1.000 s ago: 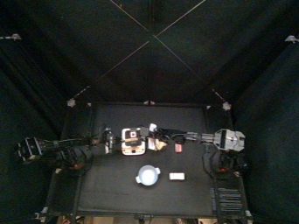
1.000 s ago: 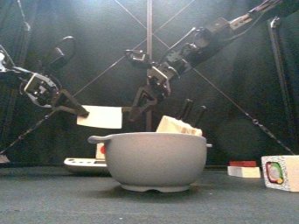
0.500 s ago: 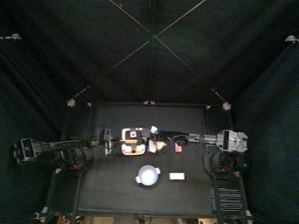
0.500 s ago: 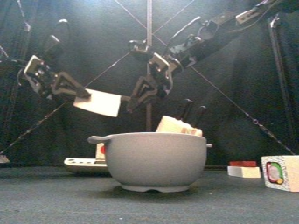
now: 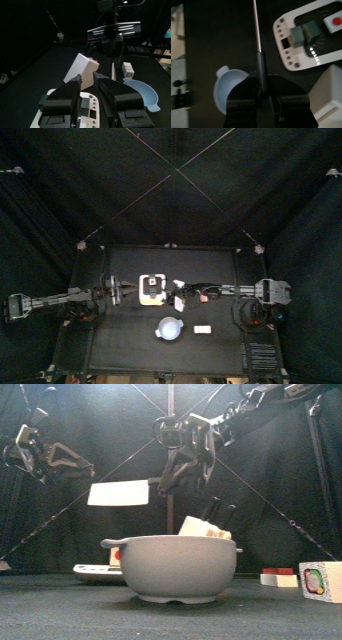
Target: Put cleaver in holder
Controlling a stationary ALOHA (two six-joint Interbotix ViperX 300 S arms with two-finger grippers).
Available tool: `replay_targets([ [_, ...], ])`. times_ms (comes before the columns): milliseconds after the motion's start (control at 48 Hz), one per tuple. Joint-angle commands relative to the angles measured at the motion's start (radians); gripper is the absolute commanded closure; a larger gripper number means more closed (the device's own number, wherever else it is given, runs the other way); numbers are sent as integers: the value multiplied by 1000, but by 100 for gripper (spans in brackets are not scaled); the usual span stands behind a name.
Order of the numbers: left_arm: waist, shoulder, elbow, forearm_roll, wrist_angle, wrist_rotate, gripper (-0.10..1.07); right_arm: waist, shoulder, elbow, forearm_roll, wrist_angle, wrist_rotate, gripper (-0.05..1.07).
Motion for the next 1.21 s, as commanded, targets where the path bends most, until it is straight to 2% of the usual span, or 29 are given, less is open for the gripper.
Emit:
replay_targets([
  [0, 2, -2, -11, -3, -2, 2, 30, -5, -52, -46, -18, 64, 146, 54],
  [188, 2, -2, -14, 3, -3, 2, 30, 3, -81, -74, -130, 158, 417, 54],
  [333, 2, -2, -12, 12, -3, 2, 30, 35, -118, -92, -267, 224, 555, 55],
  [500, 3, -2, -15, 0, -2, 2, 30, 67, -172, -91, -353, 267, 686, 55],
  [604, 6, -2, -17, -23, -3, -3, 30, 77, -201, -83, -397, 305, 753, 55],
  [750, 11, 17, -31, -127, -3, -3, 32, 94, -238, -84, -482, 364, 842, 55],
  [875, 12, 51, -38, -215, -3, 3, 40, 106, -255, -101, -541, 431, 910, 55],
  [1042, 15, 89, -51, -225, -11, 5, 48, 141, -258, -130, -601, 549, 971, 55],
  [1188, 0, 143, -83, -230, -14, -2, 50, 173, -258, -170, -630, 629, 1009, 55],
])
